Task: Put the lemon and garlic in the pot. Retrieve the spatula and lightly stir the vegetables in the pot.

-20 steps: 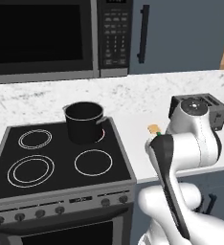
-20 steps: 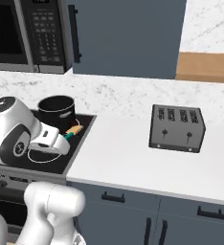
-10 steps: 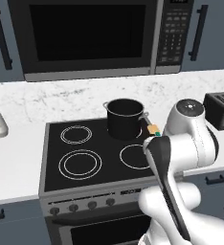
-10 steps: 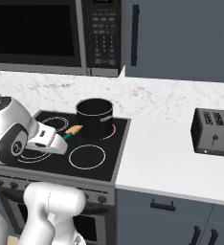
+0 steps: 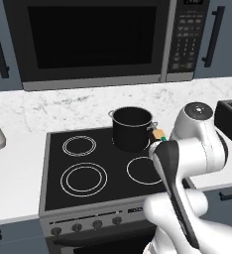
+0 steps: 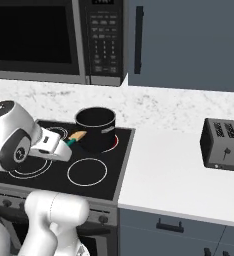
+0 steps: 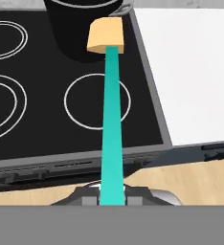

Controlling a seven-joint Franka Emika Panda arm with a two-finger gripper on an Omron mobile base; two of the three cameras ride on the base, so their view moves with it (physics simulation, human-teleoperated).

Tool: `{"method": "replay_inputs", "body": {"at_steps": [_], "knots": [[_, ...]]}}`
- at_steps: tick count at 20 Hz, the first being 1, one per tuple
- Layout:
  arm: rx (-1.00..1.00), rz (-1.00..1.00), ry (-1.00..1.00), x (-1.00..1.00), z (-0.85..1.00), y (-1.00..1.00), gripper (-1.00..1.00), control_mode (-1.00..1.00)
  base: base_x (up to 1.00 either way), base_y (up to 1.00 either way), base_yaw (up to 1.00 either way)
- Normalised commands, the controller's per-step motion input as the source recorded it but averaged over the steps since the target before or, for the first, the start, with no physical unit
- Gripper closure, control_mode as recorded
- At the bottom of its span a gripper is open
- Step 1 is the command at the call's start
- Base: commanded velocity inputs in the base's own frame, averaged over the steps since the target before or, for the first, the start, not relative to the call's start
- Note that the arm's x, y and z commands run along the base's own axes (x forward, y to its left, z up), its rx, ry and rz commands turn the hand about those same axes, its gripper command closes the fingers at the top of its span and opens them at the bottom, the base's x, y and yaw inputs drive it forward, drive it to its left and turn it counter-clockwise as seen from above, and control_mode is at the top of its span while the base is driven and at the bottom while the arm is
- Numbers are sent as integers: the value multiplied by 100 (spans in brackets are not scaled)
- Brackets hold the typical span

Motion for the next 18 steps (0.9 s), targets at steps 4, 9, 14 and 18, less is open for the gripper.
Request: {"method": "replay_inputs", "body": {"at_steps": [4, 9, 14, 18], "knots": [[9, 0, -17, -30, 77, -2, 100, -100, 0, 0, 0], [40, -8, -4, -31, 97, -36, 100, -100, 0, 0, 0], [69, -17, 19, 0, 67, -44, 100, -100, 0, 0, 0], [73, -21, 33, 0, 20, -13, 100, -100, 0, 0, 0]]}}
